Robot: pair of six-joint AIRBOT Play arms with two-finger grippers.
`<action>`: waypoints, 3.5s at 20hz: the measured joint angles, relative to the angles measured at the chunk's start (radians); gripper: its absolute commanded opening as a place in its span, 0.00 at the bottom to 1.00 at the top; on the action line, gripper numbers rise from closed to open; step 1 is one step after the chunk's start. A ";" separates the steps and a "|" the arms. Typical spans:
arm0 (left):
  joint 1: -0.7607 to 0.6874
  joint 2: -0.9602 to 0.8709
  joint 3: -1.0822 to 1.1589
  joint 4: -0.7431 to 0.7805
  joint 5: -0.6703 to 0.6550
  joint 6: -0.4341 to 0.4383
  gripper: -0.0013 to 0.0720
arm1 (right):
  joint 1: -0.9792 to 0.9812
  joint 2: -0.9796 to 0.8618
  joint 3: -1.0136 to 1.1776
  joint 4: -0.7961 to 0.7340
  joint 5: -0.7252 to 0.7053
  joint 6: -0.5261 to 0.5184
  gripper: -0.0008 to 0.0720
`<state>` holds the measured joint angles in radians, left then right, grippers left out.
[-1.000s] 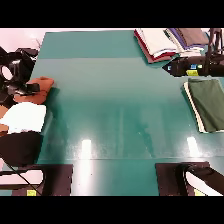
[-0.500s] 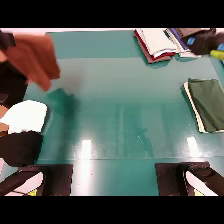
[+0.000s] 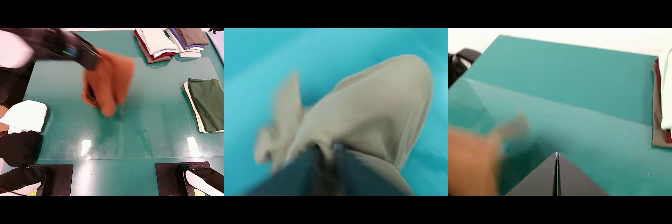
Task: Fold the shirts.
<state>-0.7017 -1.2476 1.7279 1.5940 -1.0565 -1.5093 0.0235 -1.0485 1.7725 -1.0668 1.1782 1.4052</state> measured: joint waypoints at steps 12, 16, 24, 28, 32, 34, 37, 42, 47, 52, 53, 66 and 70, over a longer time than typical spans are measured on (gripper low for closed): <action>0.349 -0.205 -0.128 -0.117 -0.014 -0.153 0.82 | -0.002 -0.038 0.072 0.000 0.138 0.000 0.04; 0.481 -0.218 -0.355 -0.246 0.081 -0.177 0.82 | -0.002 -0.039 0.072 0.000 0.146 0.000 0.04; 0.530 -0.338 -0.514 -0.485 0.238 -0.143 0.78 | -0.002 -0.042 0.072 0.000 0.150 0.000 0.04; 0.533 -0.365 -0.504 -0.599 0.240 -0.064 0.05 | -0.002 -0.043 0.071 -0.008 0.158 0.000 0.04; 0.533 -0.346 -0.409 -0.636 0.211 0.017 0.05 | -0.011 -0.019 -0.019 -0.067 0.224 0.003 0.04; 0.534 -0.323 -0.356 -0.639 0.194 0.056 0.05 | -0.042 0.013 -0.153 -0.087 0.251 0.005 0.04; 0.534 -0.298 -0.300 -0.634 0.163 0.098 0.05 | -0.119 0.071 -0.430 -0.103 0.261 0.007 0.60; 0.534 -0.285 -0.268 -0.610 0.120 0.122 0.05 | -0.206 0.119 -0.943 -0.065 0.196 -0.026 0.75; 0.534 -0.283 -0.262 -0.601 0.100 0.127 0.05 | -0.157 0.034 -1.199 0.066 0.042 -0.106 0.63; 0.534 -0.280 -0.255 -0.597 0.074 0.129 0.05 | -0.069 -0.065 -1.174 0.094 -0.059 -0.140 0.04; 0.534 -0.273 -0.246 -0.591 0.067 0.130 0.05 | -0.061 -0.067 -1.145 0.088 -0.061 -0.146 0.04; 0.534 0.266 0.195 -0.420 0.042 0.131 0.05 | -0.303 0.314 -0.389 -0.002 0.154 -0.157 0.04; 0.534 0.359 0.266 -0.393 0.048 0.131 0.05 | -0.368 0.336 -0.208 -0.004 0.206 -0.135 0.04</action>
<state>-0.1677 -0.8883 1.9942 1.2011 -1.0088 -1.3785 -0.3443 -0.7120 1.5642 -1.0710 1.3846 1.2701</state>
